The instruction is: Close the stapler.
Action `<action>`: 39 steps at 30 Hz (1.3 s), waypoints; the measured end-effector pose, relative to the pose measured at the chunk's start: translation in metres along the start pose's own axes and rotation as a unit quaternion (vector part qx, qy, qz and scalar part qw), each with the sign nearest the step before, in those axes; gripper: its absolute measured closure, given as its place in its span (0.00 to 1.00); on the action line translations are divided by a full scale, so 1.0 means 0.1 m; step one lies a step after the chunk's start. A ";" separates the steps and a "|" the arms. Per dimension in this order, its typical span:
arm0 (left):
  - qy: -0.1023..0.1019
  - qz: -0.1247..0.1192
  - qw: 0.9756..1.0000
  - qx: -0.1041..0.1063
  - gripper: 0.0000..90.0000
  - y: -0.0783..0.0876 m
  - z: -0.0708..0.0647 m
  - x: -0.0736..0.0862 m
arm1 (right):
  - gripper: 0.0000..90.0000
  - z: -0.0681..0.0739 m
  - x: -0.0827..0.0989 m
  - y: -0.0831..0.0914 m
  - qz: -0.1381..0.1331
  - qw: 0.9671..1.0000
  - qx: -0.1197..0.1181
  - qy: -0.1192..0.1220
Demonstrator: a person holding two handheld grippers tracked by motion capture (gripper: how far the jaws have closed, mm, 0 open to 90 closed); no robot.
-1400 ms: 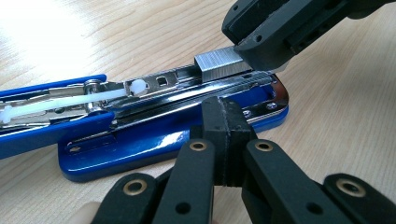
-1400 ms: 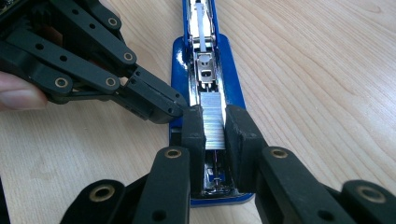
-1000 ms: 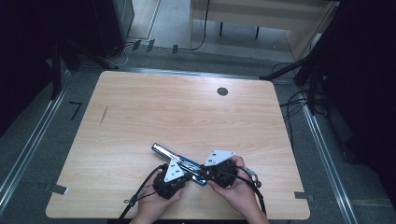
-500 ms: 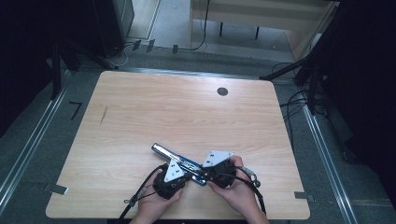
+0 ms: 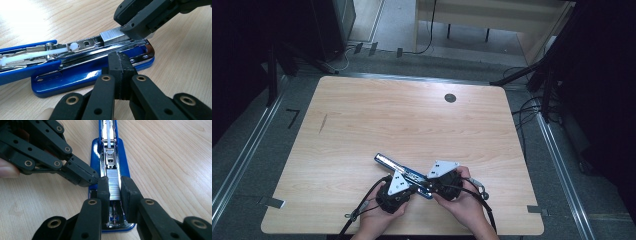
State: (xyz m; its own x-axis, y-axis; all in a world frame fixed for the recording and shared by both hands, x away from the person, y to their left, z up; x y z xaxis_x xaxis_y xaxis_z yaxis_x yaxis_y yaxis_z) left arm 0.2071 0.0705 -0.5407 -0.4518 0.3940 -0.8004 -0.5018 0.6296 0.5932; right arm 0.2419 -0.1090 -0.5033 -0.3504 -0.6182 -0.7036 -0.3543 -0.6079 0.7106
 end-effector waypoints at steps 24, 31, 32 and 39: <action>0.001 -0.001 1.000 0.001 1.00 0.00 0.00 0.00 | 0.95 -0.06 0.01 0.07 -0.021 1.000 -0.005 -0.019; 0.001 -0.001 1.000 0.000 1.00 0.00 0.00 0.00 | 1.00 -0.05 -0.04 -0.03 -0.054 0.998 0.002 -0.026; 0.000 0.000 1.000 0.000 1.00 0.00 0.00 0.00 | 1.00 -0.04 -0.04 -0.04 -0.056 0.998 0.003 -0.032; 0.000 -0.001 1.000 0.000 1.00 0.00 0.00 0.00 | 1.00 -0.03 -0.11 -0.17 -0.064 0.997 -0.001 -0.042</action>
Point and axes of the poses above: each handheld gripper's, and its own axes: y roughly backward along the jaws, x roughly out of its underside, z roughly to its left, the point moved 1 cm from there along -y, roughly forward along the jaws, and after that the axes turned 2 degrees about -z, right-handed, at the moved point
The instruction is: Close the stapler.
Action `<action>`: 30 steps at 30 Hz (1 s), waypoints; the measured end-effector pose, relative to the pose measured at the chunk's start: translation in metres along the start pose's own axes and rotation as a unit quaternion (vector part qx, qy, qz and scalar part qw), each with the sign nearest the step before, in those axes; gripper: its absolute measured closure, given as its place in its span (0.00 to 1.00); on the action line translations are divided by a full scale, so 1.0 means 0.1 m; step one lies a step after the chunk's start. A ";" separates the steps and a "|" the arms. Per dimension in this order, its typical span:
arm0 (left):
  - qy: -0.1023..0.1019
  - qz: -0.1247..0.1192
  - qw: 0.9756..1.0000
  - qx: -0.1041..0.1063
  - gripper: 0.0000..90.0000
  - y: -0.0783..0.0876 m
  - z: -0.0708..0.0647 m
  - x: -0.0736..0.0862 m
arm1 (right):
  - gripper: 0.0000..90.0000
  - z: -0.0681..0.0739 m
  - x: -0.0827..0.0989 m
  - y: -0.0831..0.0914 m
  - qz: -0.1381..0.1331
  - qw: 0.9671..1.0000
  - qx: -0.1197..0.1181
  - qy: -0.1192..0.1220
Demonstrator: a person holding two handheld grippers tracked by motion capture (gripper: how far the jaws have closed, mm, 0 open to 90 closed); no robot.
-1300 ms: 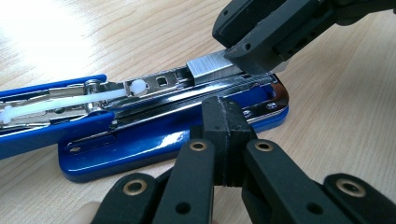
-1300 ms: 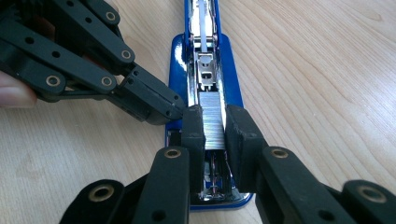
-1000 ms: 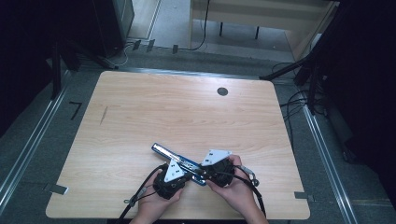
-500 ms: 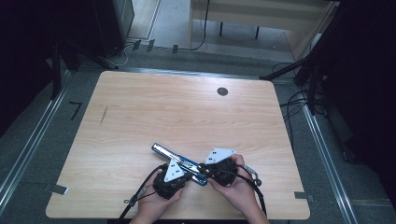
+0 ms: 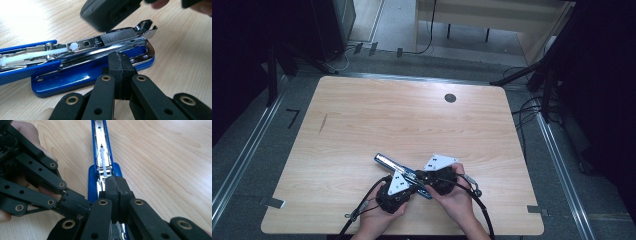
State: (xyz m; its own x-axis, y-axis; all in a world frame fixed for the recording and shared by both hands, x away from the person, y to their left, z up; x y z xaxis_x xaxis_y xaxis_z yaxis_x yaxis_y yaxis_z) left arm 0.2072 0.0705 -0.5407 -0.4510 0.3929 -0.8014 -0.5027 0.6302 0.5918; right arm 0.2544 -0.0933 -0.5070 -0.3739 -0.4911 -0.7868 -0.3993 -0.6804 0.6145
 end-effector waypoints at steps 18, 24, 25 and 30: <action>0.001 0.001 1.000 0.000 1.00 0.00 0.00 0.00 | 1.00 0.04 0.05 0.01 0.034 0.999 -0.005 0.022; 0.001 0.000 1.000 0.000 1.00 0.00 0.00 0.00 | 1.00 0.02 0.08 0.05 0.038 0.999 -0.008 0.016; 0.001 0.000 1.000 0.000 1.00 0.00 0.00 0.00 | 1.00 0.02 0.08 0.06 0.037 0.999 -0.008 0.017; 0.001 0.000 1.000 0.000 1.00 0.00 0.00 0.00 | 1.00 0.00 0.10 0.09 0.037 0.999 -0.011 0.011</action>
Point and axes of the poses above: each handheld gripper's, and its own axes: y roughly backward along the jaws, x roughly out of its underside, z roughly to its left, the point moved 1 cm from there along -y, roughly forward along the jaws, and after that the axes turned 2 degrees about -z, right-handed, at the moved point
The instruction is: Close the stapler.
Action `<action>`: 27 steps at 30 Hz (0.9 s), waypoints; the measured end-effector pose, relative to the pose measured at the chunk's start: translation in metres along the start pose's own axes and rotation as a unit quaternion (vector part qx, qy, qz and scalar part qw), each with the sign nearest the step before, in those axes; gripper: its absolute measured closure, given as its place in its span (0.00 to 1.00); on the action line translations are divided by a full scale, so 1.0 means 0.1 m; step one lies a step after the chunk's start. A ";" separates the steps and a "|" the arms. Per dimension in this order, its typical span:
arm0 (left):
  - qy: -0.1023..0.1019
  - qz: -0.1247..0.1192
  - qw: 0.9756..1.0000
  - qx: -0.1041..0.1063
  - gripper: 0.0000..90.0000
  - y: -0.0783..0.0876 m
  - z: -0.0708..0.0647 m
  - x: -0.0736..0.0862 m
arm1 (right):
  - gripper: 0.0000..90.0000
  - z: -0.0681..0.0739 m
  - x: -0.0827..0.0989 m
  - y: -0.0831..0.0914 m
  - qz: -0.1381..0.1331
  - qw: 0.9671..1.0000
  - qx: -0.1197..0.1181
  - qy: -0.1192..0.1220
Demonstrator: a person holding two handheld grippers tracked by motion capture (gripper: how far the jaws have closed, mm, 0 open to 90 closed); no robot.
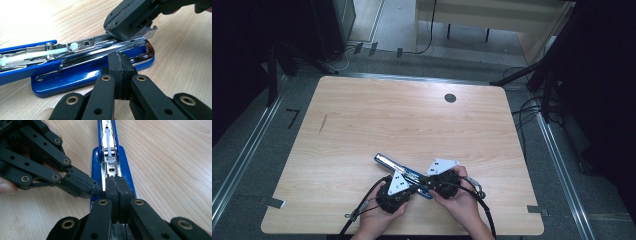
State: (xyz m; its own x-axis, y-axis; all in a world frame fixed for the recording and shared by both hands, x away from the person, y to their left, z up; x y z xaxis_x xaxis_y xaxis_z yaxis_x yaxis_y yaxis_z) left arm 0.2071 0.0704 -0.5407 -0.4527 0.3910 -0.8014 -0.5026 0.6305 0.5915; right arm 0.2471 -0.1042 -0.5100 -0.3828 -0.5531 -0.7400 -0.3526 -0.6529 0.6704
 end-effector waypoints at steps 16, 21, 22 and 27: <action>0.029 -0.005 1.000 -0.001 1.00 0.08 0.09 0.00 | 1.00 -0.01 -0.04 0.06 -0.023 1.000 0.010 -0.004; 0.035 -0.008 0.999 -0.013 1.00 0.16 0.18 0.00 | 1.00 0.02 -0.10 0.04 -0.031 0.999 0.011 -0.001; 0.036 -0.007 0.999 -0.016 1.00 0.19 0.22 0.01 | 1.00 0.02 -0.11 0.04 -0.031 0.999 0.010 -0.001; 0.055 -0.013 0.997 -0.044 1.00 0.32 0.44 0.06 | 1.00 0.06 -0.20 -0.04 -0.036 0.999 0.006 0.000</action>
Point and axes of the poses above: each handheld gripper's, and its own axes: y roughly backward along the jaws, x roughly out of its underside, z roughly to its left, the point moved 1 cm from there along -y, roughly forward along the jaws, and after that the axes turned 2 degrees about -z, right-handed, at the moved point
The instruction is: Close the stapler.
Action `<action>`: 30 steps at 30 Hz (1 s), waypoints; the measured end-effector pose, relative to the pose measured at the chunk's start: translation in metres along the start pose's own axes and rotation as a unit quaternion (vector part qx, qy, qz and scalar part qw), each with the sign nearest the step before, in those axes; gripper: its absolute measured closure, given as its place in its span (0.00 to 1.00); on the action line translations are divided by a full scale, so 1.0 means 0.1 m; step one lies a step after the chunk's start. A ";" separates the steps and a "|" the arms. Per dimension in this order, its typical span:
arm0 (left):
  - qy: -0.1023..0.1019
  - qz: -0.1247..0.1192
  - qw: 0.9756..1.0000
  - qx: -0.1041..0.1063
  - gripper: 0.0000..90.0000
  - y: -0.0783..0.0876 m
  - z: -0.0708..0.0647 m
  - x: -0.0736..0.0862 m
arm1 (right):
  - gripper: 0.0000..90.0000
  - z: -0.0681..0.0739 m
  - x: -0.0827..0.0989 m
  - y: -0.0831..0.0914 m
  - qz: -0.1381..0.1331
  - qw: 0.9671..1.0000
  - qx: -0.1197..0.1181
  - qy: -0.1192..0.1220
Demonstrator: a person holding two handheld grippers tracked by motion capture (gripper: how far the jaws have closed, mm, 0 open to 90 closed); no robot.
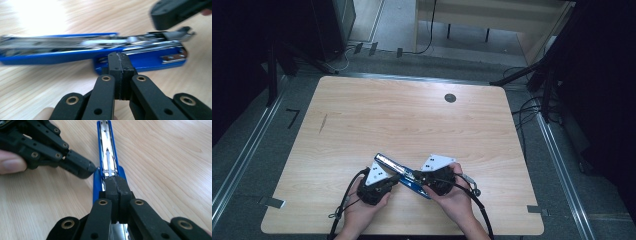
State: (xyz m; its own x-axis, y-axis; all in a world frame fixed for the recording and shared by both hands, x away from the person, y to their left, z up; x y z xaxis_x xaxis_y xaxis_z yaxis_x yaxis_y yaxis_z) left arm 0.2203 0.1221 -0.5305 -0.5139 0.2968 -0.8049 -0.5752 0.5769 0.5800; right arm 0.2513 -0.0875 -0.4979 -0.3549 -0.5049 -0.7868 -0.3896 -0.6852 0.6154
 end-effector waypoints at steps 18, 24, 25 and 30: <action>0.041 0.016 0.998 -0.044 1.00 0.01 0.33 0.04 | 1.00 -0.02 -0.25 -0.36 0.004 1.000 -0.013 -0.012; 0.043 0.033 0.997 -0.059 1.00 -0.04 0.34 0.03 | 1.00 -0.01 -0.28 -0.47 0.011 1.000 -0.015 -0.010; 0.038 0.033 0.997 -0.061 1.00 -0.05 0.33 0.03 | 1.00 -0.01 -0.29 -0.49 0.015 1.000 -0.014 -0.009; 0.036 0.035 0.997 -0.063 1.00 -0.07 0.33 0.01 | 1.00 -0.01 -0.30 -0.54 0.017 1.000 -0.015 -0.008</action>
State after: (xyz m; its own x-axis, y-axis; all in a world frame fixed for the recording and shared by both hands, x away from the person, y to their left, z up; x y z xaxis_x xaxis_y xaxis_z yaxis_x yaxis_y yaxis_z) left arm 0.2446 0.1440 -0.5395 -0.5976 0.2739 -0.7535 -0.6095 0.4554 0.6490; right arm 0.2839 -0.0353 -0.5076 -0.3810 -0.5203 -0.7643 -0.3510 -0.6833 0.6402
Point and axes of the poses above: each handheld gripper's, and its own axes: y roughly backward along the jaws, x roughly out of its underside, z roughly to its left, the point moved 1 cm from there along -y, roughly forward along the jaws, and after that the axes turned 2 degrees about -z, right-handed, at the moved point
